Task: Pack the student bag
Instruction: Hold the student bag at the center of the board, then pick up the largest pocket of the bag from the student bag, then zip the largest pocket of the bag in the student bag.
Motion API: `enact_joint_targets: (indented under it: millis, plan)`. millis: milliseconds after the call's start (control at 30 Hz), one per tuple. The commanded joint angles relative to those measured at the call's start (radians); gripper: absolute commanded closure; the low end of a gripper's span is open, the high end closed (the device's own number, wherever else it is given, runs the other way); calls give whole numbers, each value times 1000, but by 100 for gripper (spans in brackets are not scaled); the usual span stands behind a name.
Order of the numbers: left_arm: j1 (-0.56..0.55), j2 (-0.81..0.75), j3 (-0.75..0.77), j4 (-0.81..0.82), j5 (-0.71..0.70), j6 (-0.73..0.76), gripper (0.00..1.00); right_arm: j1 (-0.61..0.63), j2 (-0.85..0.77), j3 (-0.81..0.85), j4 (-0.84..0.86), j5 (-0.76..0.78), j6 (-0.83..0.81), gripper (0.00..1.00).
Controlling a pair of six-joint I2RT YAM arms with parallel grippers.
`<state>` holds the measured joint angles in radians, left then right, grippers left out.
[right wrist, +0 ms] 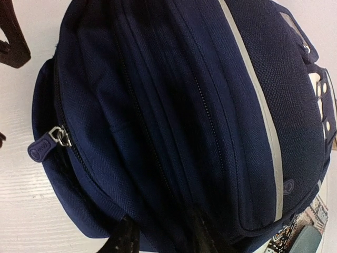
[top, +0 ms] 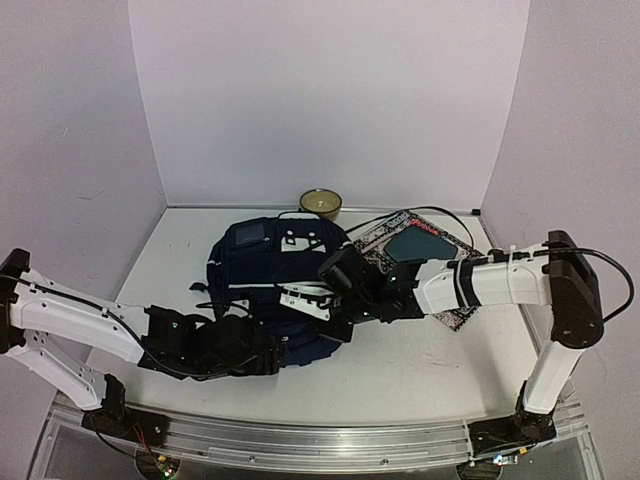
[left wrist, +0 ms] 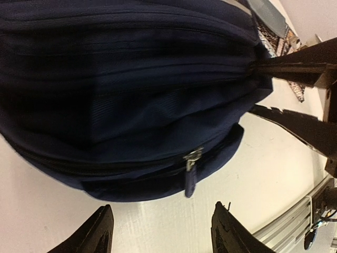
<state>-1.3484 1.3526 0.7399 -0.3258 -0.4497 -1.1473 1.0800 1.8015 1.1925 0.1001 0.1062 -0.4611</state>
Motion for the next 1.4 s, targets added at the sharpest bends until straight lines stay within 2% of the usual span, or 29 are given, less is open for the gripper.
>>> enact_joint_targets:
  millis: [0,100,267,600,800,933,1100,1367]
  plan:
    - [31,41,15,160,0,40,37,-11,24,36,7,-68,18,80]
    - [76,72,-1,229,83,57,37,-14,30,35,5,-91,22,89]
    - [90,112,12,264,117,79,39,-13,44,41,1,-98,26,99]
    - [106,186,27,275,152,69,49,-26,43,56,0,-130,28,100]
    - [107,190,39,264,118,86,79,-38,29,38,0,-118,32,100]
    - [107,150,36,163,63,81,99,-75,-18,-17,0,-119,39,100]
    - [109,21,-28,14,-32,29,100,-138,-113,-101,0,-110,39,100]
    - [170,-132,-148,-195,-54,-31,100,-239,-236,-188,0,-106,30,100]
